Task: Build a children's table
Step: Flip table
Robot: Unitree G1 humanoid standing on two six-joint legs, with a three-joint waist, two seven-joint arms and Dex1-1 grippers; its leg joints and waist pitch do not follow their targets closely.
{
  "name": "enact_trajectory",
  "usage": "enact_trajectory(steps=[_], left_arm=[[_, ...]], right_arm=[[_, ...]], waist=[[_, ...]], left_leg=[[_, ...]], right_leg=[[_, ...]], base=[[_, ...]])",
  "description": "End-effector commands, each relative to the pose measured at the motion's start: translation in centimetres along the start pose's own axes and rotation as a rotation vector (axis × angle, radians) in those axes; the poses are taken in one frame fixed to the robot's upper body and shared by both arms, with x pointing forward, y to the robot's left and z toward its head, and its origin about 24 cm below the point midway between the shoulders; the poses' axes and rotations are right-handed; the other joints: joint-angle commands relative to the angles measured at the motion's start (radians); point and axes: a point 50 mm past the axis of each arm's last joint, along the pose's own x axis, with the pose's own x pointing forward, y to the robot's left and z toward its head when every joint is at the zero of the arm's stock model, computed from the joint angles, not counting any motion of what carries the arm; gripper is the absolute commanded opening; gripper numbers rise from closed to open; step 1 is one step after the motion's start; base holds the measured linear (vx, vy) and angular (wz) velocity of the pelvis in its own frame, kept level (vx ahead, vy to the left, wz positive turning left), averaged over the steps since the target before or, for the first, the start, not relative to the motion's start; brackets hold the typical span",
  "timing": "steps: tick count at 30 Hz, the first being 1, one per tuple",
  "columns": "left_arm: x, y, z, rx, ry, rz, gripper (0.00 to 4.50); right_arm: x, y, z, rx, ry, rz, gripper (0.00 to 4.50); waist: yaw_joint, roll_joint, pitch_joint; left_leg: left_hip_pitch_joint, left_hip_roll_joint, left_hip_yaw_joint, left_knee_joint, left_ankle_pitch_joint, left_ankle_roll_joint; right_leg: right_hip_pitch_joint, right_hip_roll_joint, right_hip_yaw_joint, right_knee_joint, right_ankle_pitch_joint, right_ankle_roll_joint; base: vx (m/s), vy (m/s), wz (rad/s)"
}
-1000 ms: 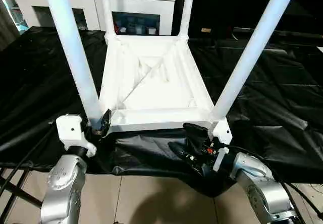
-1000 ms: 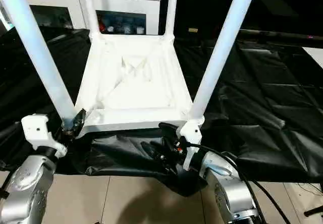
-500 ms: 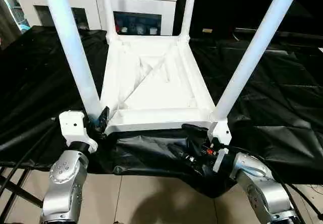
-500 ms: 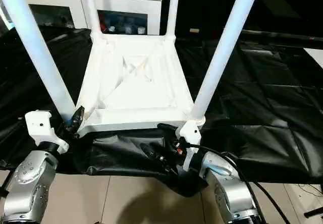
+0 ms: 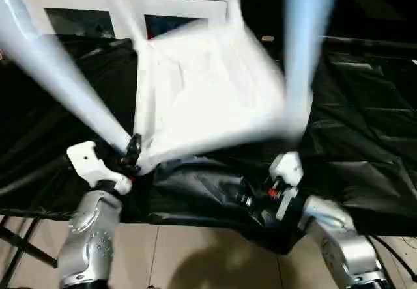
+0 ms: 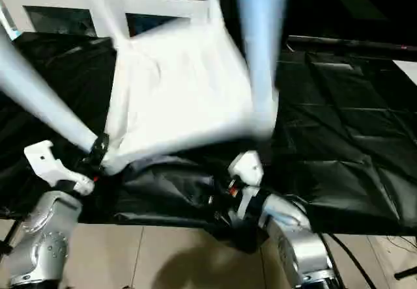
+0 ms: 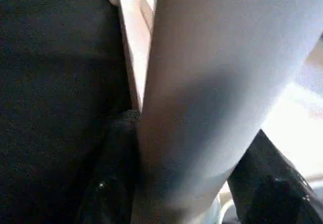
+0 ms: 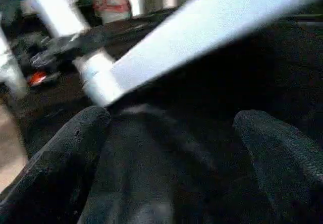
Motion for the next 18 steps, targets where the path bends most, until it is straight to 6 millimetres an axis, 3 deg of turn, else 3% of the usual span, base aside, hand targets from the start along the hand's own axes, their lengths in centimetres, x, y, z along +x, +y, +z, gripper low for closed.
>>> enact_trajectory(steps=[1, 6, 9, 14, 18], left_arm=[[0.5, -1.9, 0.4, -0.027, -0.005, -0.099, 2.15], [0.6, -2.3, 0.4, -0.051, 0.013, -0.114, 2.14], [0.7, -2.5, 0.5, -0.062, 0.018, -0.123, 2.14], [0.8, -2.6, 0.5, -0.066, 0.018, -0.127, 2.14], [0.9, -2.7, 0.5, -0.066, 0.020, -0.129, 2.14]], right_arm=[[0.8, -0.4, 1.0, 0.080, -0.073, -0.030, 4.50], [2.7, -0.8, 1.4, 0.219, -0.151, -0.044, 4.50], [3.9, -1.6, 1.7, 0.300, -0.175, -0.087, 4.50], [5.4, -2.5, 1.5, 0.370, -0.131, -0.141, 4.50], [6.6, -2.9, 2.5, 0.454, -0.190, -0.120, 4.50]], waist=[[-0.002, 0.008, -0.053], [-0.003, 0.003, -0.056], [0.004, 0.008, -0.059], [0.002, 0.009, -0.058], [0.006, 0.007, -0.062]], left_leg=[[-0.006, 0.043, -0.007, -0.073, -0.065, 0.046], [-0.003, 0.040, -0.002, -0.069, -0.030, 0.052], [-0.002, 0.041, -0.001, -0.068, 0.009, 0.051], [0.001, 0.039, 0.001, -0.069, -0.012, 0.031], [-0.002, 0.040, 0.003, -0.067, 0.021, 0.038]], right_leg=[[0.044, -0.088, 0.043, -0.070, -0.029, -0.200], [0.047, -0.087, 0.044, -0.064, 0.052, -0.218], [0.050, -0.086, 0.044, -0.055, 0.118, -0.230], [0.051, -0.087, 0.043, -0.057, 0.084, -0.230], [0.056, -0.089, 0.043, -0.050, 0.138, -0.230]], base=[[0.000, 0.000, 0.00], [0.000, 0.000, 0.00], [0.000, 0.000, 0.00], [0.000, 0.000, 0.00], [0.000, 0.000, 0.00]])
